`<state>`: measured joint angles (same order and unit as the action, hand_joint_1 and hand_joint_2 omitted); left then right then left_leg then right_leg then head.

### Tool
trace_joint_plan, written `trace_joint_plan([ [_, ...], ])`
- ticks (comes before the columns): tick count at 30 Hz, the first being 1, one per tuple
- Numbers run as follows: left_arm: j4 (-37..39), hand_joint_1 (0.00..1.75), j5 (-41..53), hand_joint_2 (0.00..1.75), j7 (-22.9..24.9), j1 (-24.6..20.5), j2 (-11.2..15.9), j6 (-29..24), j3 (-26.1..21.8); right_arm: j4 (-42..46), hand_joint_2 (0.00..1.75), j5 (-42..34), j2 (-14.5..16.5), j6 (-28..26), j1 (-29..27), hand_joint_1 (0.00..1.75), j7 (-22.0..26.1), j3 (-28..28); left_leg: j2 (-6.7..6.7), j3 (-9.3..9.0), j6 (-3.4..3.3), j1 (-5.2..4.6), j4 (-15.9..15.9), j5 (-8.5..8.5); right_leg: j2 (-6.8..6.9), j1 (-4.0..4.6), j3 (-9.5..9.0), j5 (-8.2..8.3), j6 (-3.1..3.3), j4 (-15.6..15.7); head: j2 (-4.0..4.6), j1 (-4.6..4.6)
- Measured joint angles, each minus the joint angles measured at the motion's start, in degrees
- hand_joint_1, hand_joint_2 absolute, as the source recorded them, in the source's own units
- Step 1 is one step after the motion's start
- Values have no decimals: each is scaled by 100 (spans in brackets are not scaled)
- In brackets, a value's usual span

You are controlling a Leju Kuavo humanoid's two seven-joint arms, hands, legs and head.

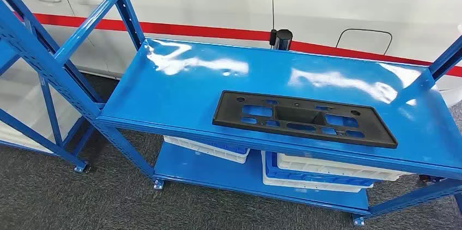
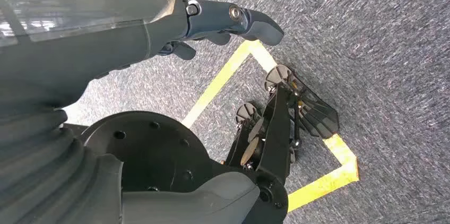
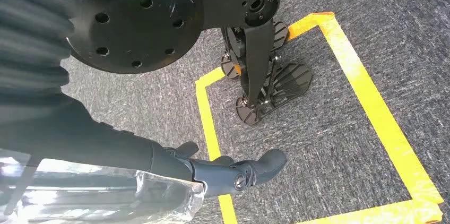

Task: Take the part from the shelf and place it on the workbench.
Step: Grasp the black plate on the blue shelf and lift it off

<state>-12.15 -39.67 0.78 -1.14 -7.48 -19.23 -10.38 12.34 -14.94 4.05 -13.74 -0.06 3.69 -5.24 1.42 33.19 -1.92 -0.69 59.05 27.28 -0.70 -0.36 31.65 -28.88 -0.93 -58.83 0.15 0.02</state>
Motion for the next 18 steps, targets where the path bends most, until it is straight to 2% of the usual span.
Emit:
trace_joint_plan([
  [4,20,0,-9,175,-10,-6,-10,-2,-8,-23,175,5,20,-49,2,0,82,-1,0,0,0,0,0,0,0,0,-3,0,0,0,0,0],
  [6,32,0,-25,175,-40,-10,-19,-9,-22,-34,175,43,35,-199,1,0,461,-4,0,0,0,0,0,0,0,0,-5,0,0,0,0,0],
  [7,39,0,-32,175,-61,-11,-28,-21,-34,-37,175,65,44,-301,-1,0,813,-7,-1,0,0,0,0,0,0,0,-5,0,0,0,0,1],
  [11,61,0,-8,175,-158,-14,-85,14,-67,-29,175,149,77,-598,-16,0,2760,4,0,-2,0,0,0,0,0,0,5,0,0,0,0,0],
  [13,63,0,5,175,-186,-14,-86,148,-73,331,175,442,46,-529,-186,0,3261,68,6,1,-1,-2,0,-1,5,-1,-5,0,0,0,0,0],
  [14,66,0,3,175,-189,-14,-76,202,-78,801,175,807,12,-470,-369,0,3207,141,10,4,-3,-4,0,-2,8,-2,-11,0,0,0,0,3],
  [18,90,0,-12,175,-186,-15,-39,298,-101,3344,175,2946,-65,-226,-1093,0,2277,728,1,3,-7,-8,0,-5,0,-4,-8,1,-1,-1,0,-1],
])
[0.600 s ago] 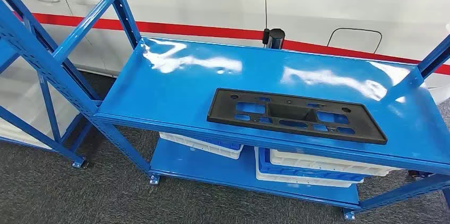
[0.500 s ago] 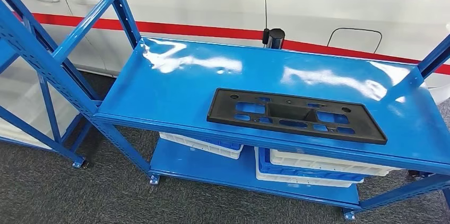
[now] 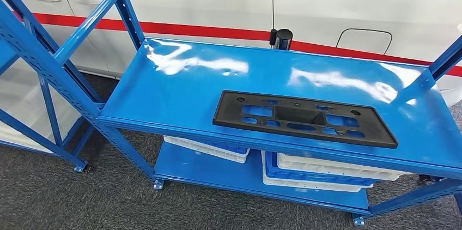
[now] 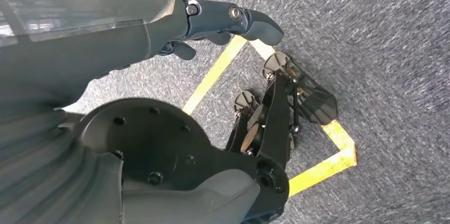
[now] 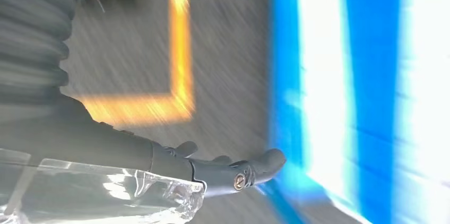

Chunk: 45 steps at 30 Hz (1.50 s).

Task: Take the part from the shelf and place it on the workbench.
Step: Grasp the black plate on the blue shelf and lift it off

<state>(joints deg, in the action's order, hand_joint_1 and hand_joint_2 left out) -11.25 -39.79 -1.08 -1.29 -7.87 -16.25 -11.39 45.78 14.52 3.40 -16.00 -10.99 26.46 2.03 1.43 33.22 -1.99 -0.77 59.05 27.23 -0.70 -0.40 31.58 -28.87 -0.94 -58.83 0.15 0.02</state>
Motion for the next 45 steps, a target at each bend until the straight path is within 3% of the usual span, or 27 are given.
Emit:
trace_joint_plan([
  [2,6,0,1,175,4,-3,17,17,-3,850,175,564,36,118,-166,0,-12,336,-4,-7,-2,-1,0,3,-3,-2,18,-1,0,1,0,-1],
  [7,14,0,1,175,23,-4,29,16,-4,1775,175,1113,237,78,-388,0,749,819,-6,-12,-5,-1,0,8,-2,-3,29,-2,0,2,0,2],
  [22,19,0,-32,175,5,-4,43,-24,-6,2342,175,1149,365,39,-546,0,1226,1096,-13,-14,-4,-1,0,7,-3,-3,18,-1,1,1,0,1],
  [25,20,0,-43,175,-1,-4,55,-41,-6,2655,175,1260,362,46,-733,0,966,1068,0,-15,-4,-7,0,7,5,-10,22,-3,-1,2,0,-2],
  [27,21,0,-44,175,8,5,78,-38,-7,3479,175,1566,373,-100,-1087,0,390,809,12,-3,-4,-9,-2,5,13,-15,-1,-3,0,0,0,-3],
  [29,23,0,-17,175,19,11,103,-27,-7,4318,175,2089,243,-707,-1314,0,-82,337,-7,5,0,-3,-3,1,-8,-11,-12,0,2,-1,0,2],
  [31,23,0,58,175,16,-1,115,13,-2,4647,175,2801,11,-1581,-1334,0,-111,-110,-25,-6,2,-1,-3,1,-29,-6,-6,2,3,-1,0,4],
  [33,23,0,164,175,7,-17,128,73,14,4810,175,3673,-91,-2164,-1220,0,299,-384,-27,-15,2,-2,-3,2,-30,-3,-7,2,4,0,0,2],
  [37,23,0,402,175,-21,-51,168,187,139,4755,175,5072,127,-2358,-597,0,1223,-449,-27,-33,3,0,-3,1,-28,1,3,3,5,0,0,2],
  [43,23,0,587,175,-58,-85,230,396,341,4250,175,6060,408,-2358,420,0,1305,-316,-28,-34,8,3,-2,-13,-26,2,-24,14,15,-1,0,1],
  [45,23,0,632,175,-66,-92,258,454,402,4156,175,6172,407,-2355,622,0,941,-402,-24,-31,7,2,-1,-17,-22,1,-25,17,17,-2,0,-1],
])
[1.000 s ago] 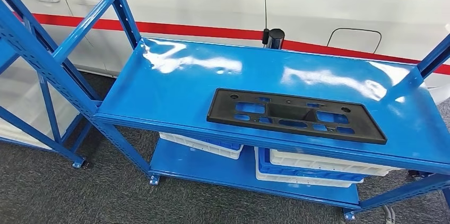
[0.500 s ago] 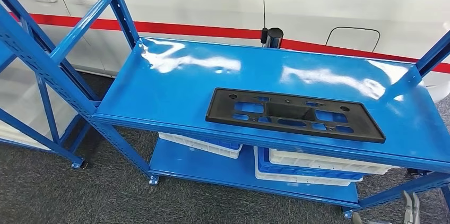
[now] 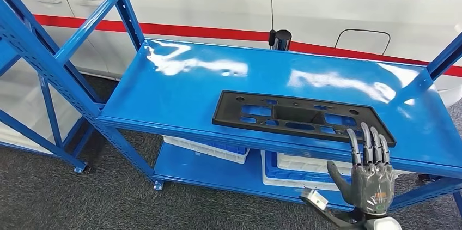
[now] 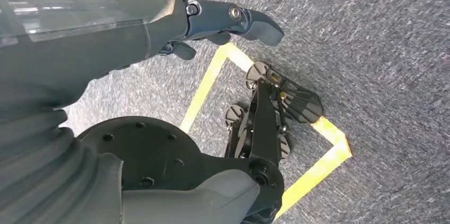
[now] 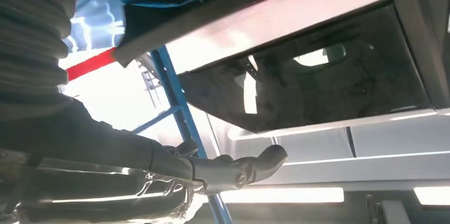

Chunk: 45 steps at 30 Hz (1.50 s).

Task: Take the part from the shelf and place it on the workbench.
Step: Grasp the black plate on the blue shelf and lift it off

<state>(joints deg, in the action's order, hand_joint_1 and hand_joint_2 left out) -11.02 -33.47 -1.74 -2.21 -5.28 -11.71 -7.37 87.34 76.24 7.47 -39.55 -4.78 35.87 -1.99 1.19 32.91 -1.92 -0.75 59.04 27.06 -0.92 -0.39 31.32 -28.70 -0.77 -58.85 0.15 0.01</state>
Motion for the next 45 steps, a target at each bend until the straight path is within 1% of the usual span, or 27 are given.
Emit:
trace_joint_plan([
  [1,0,0,32,175,-3,0,18,46,31,23,175,96,-54,10,44,0,-429,-156,3,3,-1,-1,0,-1,3,0,0,0,0,0,0,0],
  [3,1,0,123,175,-4,0,57,153,95,133,175,326,-245,49,103,0,-1468,-632,3,10,-1,-1,0,0,4,-1,5,0,0,0,0,1],
  [4,1,0,170,175,-3,-2,74,200,131,173,175,417,-347,70,148,0,-1860,-857,0,12,-1,-2,0,0,2,-1,8,0,0,0,0,3],
  [5,1,0,219,175,-3,-7,90,242,172,191,175,493,-439,85,204,0,-2116,-1044,-1,13,-1,-2,0,1,1,-1,10,-1,0,0,0,2],
  [6,1,0,268,175,-3,-11,104,279,218,193,175,551,-517,93,259,0,-2271,-1192,-1,14,-2,-2,0,1,0,-1,11,-1,0,0,0,1],
  [8,2,0,361,175,1,-19,132,331,308,181,175,634,-650,99,361,0,-2439,-1449,1,15,-2,-2,0,1,3,-1,12,-1,0,0,0,1],
  [12,8,0,464,175,14,-40,163,388,466,120,175,698,-829,117,524,0,-2574,-1827,1,15,-2,-1,0,1,3,0,12,-1,0,0,0,1],
  [18,27,0,482,175,16,-56,174,397,579,57,175,716,-940,121,608,0,-2601,-2047,1,16,-2,-1,0,1,4,0,12,-1,0,0,0,1],
  [30,42,0,486,175,16,-61,202,397,625,2,175,717,-1021,121,660,0,-2601,-2151,1,21,-2,-1,0,1,4,0,17,-1,0,0,0,1],
  [45,52,0,486,175,16,-65,209,396,654,-15,175,717,-1049,121,673,0,-2606,-2198,1,23,-2,-1,0,1,4,0,19,-1,0,0,0,1],
])
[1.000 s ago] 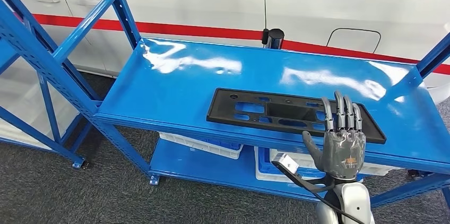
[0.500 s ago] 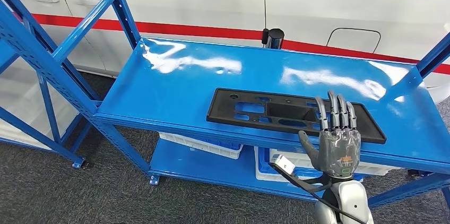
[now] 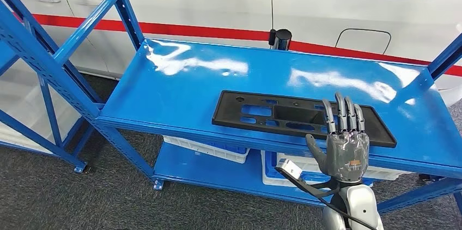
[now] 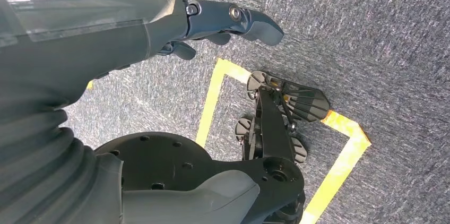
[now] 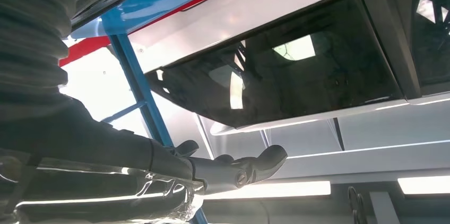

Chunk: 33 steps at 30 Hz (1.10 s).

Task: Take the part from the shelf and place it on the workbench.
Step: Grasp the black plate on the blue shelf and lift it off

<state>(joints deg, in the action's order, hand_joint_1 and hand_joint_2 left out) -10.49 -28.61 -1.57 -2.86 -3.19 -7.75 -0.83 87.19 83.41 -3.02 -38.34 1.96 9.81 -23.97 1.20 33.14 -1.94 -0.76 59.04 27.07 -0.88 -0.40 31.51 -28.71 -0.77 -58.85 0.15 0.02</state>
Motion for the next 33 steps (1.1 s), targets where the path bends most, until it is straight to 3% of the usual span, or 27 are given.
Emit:
trace_joint_plan([
  [33,0,0,0,175,2,0,2,0,0,0,175,-1,-8,0,0,0,-1,-3,0,3,0,0,0,0,0,0,3,0,0,0,0,0],
])
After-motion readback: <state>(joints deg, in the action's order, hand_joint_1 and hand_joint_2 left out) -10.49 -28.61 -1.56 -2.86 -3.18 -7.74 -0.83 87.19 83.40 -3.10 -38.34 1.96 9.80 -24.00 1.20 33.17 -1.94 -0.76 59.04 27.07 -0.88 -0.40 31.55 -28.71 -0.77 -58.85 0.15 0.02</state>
